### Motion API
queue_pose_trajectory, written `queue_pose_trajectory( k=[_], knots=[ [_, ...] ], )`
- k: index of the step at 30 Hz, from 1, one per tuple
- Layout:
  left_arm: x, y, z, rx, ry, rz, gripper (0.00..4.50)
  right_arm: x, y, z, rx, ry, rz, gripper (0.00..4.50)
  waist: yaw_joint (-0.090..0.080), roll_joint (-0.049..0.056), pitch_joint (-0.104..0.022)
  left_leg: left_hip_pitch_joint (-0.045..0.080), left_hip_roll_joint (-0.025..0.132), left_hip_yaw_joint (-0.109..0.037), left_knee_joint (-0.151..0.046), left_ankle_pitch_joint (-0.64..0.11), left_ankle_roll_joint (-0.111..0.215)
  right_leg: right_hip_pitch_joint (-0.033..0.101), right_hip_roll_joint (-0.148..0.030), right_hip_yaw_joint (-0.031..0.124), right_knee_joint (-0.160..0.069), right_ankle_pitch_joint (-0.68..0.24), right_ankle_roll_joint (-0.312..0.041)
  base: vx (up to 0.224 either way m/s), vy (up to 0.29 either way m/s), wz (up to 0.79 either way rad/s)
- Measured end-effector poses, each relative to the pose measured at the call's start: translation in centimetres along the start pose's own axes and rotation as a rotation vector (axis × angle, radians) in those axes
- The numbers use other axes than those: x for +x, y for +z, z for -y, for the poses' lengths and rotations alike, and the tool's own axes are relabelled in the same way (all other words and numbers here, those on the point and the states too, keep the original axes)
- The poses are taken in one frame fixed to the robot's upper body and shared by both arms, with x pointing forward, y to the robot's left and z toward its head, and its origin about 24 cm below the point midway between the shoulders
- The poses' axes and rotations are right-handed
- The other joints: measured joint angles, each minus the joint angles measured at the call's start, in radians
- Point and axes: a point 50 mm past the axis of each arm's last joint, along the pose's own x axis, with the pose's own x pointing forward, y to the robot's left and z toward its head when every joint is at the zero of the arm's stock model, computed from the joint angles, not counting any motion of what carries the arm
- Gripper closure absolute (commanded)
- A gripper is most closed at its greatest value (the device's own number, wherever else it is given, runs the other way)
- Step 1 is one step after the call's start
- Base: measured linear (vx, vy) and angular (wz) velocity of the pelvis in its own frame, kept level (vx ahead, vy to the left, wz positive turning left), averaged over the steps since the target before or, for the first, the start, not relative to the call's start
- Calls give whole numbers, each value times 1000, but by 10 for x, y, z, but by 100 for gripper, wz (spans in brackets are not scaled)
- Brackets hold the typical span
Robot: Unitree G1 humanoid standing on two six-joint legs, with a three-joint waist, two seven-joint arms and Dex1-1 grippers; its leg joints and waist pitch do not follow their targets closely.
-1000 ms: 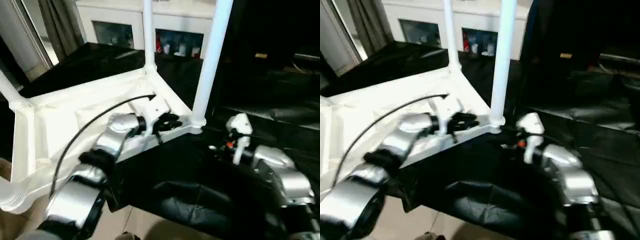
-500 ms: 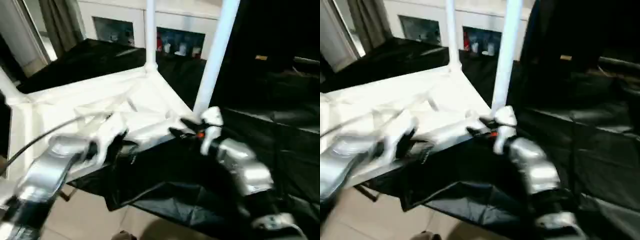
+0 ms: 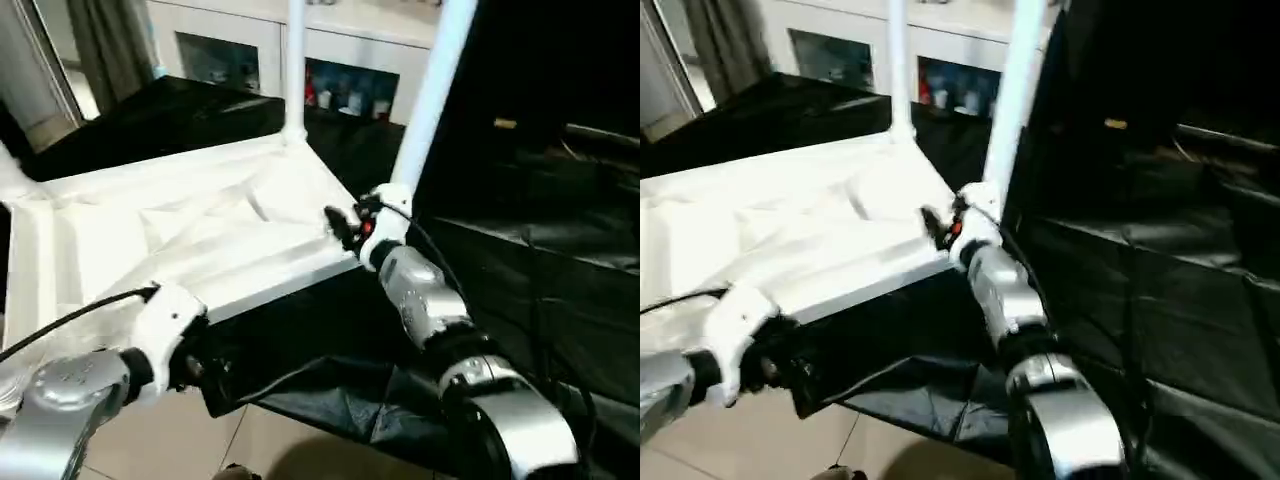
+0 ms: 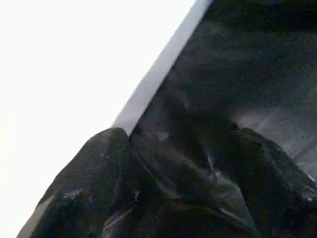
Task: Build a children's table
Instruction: Rotate table base
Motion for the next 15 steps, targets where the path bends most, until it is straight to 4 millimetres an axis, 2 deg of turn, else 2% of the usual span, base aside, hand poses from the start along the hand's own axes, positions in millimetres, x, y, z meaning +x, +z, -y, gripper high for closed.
queue_pose_trajectory(
  k=[2,4,8,11,15],
  knots=[
    [-2,0,1,23,40,38,39,1,3,8,23,-69,19,165,8,0,0,0,0,0,0,0,0,2,0,0,0,0,0,0,0,0],
    [-6,2,-3,28,99,66,4,0,7,17,32,-127,26,165,15,1,0,0,0,0,0,0,0,3,0,0,0,0,0,0,0,0],
    [-11,2,-4,26,176,110,1,-3,14,40,32,-253,43,165,26,2,1,-1,0,0,2,0,0,7,0,2,0,0,0,0,0,0],
    [-12,-1,-3,33,179,106,1,-9,20,61,17,-335,50,165,32,2,1,-3,0,0,4,0,0,7,0,2,0,-1,1,0,0,0],
    [-5,6,8,60,114,166,1,-17,28,85,-1,-409,55,165,39,2,1,-5,0,0,5,0,0,6,0,2,1,-1,1,0,0,0]
  ],
)
